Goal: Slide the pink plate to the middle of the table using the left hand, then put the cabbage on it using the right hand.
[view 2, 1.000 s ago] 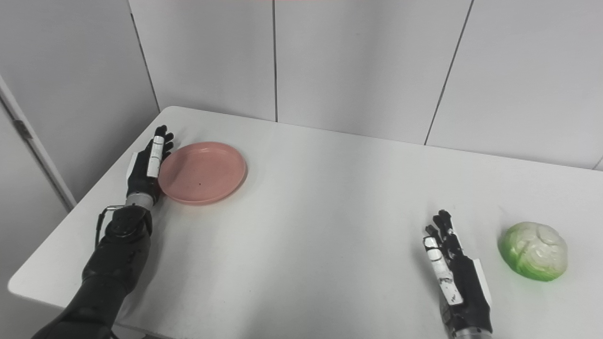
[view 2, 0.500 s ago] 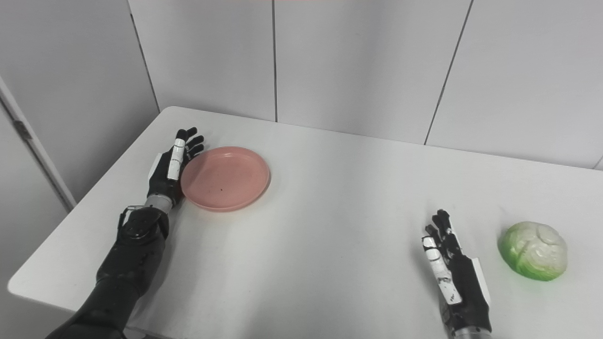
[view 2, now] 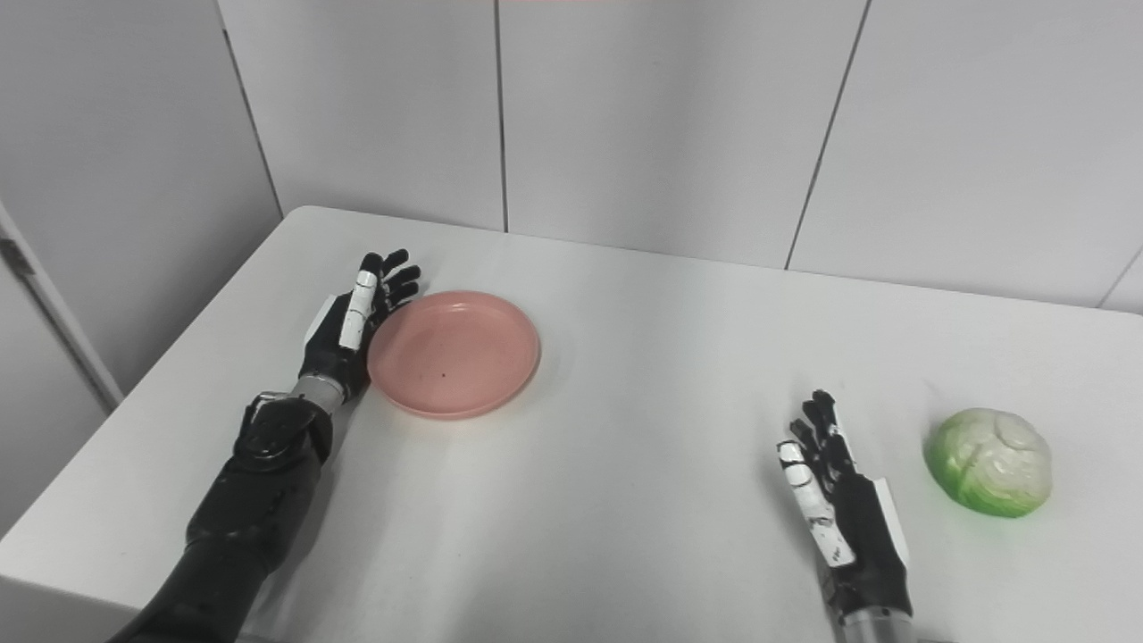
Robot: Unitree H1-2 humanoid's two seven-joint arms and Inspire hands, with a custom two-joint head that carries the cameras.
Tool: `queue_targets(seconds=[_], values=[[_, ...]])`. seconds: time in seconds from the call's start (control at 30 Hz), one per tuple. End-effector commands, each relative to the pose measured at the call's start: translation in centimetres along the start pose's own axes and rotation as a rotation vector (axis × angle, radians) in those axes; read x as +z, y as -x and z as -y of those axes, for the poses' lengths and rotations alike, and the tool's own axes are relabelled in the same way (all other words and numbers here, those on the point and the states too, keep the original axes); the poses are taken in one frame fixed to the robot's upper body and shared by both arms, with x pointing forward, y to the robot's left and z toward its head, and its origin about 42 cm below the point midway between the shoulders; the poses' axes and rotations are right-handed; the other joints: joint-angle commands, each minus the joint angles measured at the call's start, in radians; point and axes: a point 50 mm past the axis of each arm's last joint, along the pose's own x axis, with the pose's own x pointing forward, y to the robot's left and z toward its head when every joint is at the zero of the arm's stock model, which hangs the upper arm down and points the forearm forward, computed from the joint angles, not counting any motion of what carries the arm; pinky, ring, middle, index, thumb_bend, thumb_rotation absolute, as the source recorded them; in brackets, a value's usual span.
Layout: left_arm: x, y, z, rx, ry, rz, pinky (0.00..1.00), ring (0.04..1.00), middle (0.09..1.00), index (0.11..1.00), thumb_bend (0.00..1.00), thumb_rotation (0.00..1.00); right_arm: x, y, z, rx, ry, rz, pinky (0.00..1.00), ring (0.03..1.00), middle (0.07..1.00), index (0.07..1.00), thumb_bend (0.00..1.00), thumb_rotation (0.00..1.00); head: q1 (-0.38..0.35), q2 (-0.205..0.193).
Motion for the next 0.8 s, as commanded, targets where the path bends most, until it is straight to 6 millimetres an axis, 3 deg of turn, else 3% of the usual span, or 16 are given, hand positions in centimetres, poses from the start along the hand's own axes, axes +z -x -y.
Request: queue_targets(seconds=[0.0, 0.37, 0.5, 0.7, 0.77], values=[[1.1, -0.4, 1.3, -0.064, 0.039, 0.028, 0.9, 0.928, 0.904, 0.896, 0.88, 1.0, 0.5, -0.3, -1.0, -0.01, -0.017, 0.016, 0.96, 0.956, 0.988, 0.992, 0.72, 0.8, -0.021, 0.003], [1.7, 1.3, 4.9, -0.189, 0.207, -0.026, 0.88, 0.902, 0.889, 0.882, 0.87, 0.98, 0.9, -0.8, -3.1, -0.017, -0.04, 0.023, 1.0, 0.981, 0.998, 1.0, 0.71, 0.81, -0.156, 0.019], [1.5, 2.2, 6.2, -0.243, 0.191, -0.009, 0.89, 0.919, 0.911, 0.91, 0.81, 1.0, 1.1, -1.0, -3.7, -0.008, -0.039, 0.029, 1.0, 0.992, 1.0, 1.0, 0.68, 0.82, -0.194, 0.021], [1.0, 3.7, 9.0, -0.263, 0.206, 0.006, 0.92, 0.927, 0.919, 0.919, 0.79, 0.96, 1.2, -1.1, -4.4, -0.005, -0.025, 0.023, 1.0, 0.992, 1.0, 1.0, 0.65, 0.83, -0.232, 0.026], [0.9, 4.5, 10.1, -0.247, 0.235, 0.008, 0.92, 0.921, 0.914, 0.907, 0.79, 0.9, 1.3, -1.1, -4.5, -0.003, -0.019, 0.022, 1.0, 0.985, 1.0, 1.0, 0.64, 0.84, -0.245, 0.028]])
